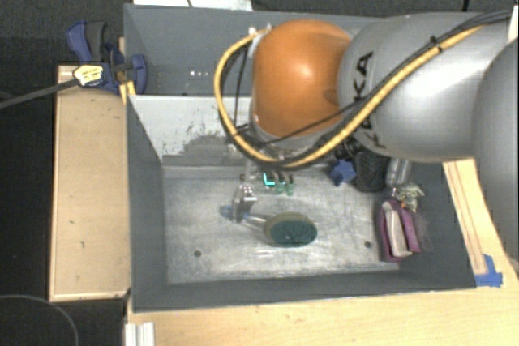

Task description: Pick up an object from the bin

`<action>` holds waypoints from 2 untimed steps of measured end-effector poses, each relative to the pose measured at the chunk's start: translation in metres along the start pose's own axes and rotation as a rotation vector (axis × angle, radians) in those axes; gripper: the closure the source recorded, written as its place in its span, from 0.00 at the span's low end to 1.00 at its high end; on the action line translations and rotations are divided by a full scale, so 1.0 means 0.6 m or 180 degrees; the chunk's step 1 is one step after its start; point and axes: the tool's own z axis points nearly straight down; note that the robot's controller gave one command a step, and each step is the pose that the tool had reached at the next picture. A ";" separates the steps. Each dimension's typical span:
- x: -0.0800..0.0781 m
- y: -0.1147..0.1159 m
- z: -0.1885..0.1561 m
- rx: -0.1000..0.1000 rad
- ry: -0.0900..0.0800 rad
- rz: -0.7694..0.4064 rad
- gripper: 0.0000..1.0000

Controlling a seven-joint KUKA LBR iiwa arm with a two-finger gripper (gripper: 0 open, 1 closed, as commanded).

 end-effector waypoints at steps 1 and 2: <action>-0.023 -0.110 0.161 0.0006 0.0001 -0.0229 0.00; 0.046 -0.166 0.215 0.0006 0.0003 -0.0066 0.00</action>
Offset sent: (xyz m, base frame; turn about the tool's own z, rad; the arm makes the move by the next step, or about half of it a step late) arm 0.0139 -0.0622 -0.0925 -0.0764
